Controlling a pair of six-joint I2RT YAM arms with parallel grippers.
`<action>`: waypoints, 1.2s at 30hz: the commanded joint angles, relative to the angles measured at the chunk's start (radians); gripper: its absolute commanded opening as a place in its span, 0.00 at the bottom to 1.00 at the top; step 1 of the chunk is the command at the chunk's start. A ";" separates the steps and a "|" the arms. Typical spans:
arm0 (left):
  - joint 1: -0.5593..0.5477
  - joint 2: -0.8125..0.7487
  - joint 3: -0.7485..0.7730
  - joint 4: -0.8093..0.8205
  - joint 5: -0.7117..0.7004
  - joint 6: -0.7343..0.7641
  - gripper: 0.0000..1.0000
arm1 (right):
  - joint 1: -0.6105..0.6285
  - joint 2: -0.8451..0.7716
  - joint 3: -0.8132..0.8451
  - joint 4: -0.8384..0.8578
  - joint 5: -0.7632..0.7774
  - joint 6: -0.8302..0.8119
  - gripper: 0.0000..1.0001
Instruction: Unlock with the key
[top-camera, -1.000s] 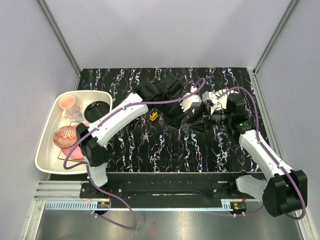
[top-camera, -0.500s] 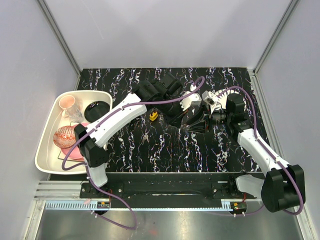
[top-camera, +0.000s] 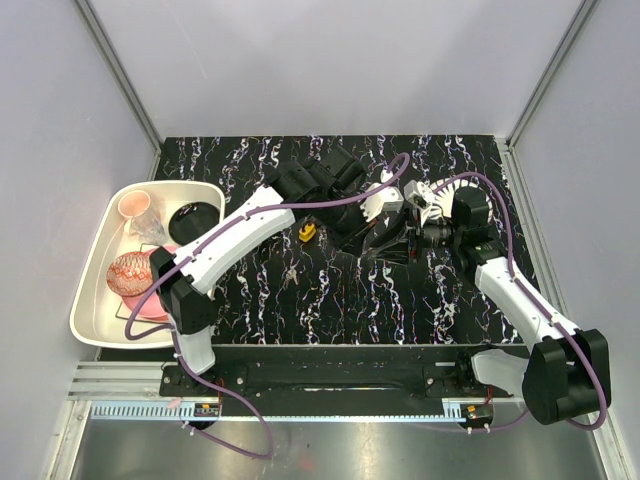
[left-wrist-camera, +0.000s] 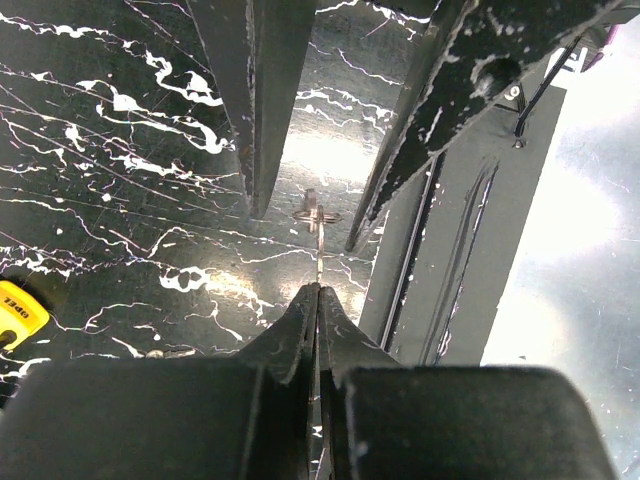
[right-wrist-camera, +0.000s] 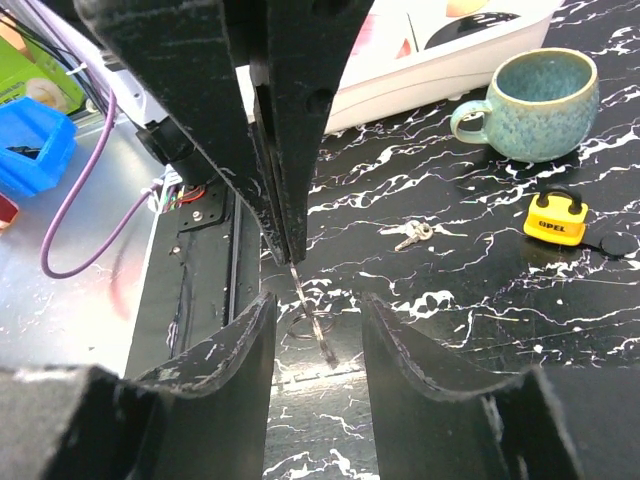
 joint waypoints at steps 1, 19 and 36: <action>-0.006 0.010 0.042 0.025 0.029 -0.011 0.00 | 0.016 -0.003 0.010 0.024 0.065 -0.028 0.45; -0.007 0.011 0.046 0.023 0.033 -0.011 0.00 | 0.024 0.009 0.033 -0.065 0.028 -0.084 0.33; -0.009 0.024 0.039 0.019 0.044 -0.011 0.00 | 0.024 0.009 0.027 -0.028 0.006 -0.067 0.27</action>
